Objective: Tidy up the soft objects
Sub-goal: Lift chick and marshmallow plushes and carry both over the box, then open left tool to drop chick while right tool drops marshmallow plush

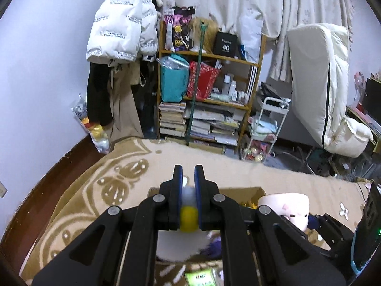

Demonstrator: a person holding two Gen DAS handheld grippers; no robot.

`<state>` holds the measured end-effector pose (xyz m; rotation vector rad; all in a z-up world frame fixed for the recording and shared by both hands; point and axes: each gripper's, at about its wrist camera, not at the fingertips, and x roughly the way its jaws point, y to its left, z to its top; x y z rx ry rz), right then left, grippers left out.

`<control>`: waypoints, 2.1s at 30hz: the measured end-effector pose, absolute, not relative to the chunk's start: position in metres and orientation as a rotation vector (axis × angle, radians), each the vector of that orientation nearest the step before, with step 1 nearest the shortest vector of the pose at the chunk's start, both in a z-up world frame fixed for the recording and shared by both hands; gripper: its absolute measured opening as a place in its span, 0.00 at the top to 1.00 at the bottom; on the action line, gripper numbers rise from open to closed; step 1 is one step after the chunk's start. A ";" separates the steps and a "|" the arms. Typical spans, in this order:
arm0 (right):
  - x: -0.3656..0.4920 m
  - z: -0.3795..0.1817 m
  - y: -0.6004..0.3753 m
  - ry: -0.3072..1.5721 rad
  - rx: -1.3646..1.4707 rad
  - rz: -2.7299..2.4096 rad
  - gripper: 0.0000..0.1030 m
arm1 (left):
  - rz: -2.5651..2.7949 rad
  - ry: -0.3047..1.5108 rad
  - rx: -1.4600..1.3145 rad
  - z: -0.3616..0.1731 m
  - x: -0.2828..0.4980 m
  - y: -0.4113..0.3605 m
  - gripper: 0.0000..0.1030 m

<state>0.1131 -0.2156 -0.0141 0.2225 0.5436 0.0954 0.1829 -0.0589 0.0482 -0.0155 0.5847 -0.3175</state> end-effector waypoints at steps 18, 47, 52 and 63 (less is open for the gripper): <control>0.137 -0.053 -0.219 0.543 0.161 0.028 0.53 | -0.267 0.695 0.055 -0.035 0.206 -0.068 0.90; 0.138 -0.057 -0.217 0.551 0.206 0.080 0.17 | -0.216 0.809 0.059 -0.050 0.203 -0.047 0.59; 0.130 -0.052 -0.222 0.548 0.239 0.065 0.09 | -0.223 0.792 0.073 -0.041 0.191 -0.041 0.30; 0.108 -0.040 -0.222 0.558 0.232 0.032 0.00 | -0.169 0.772 0.094 -0.025 0.163 -0.028 0.06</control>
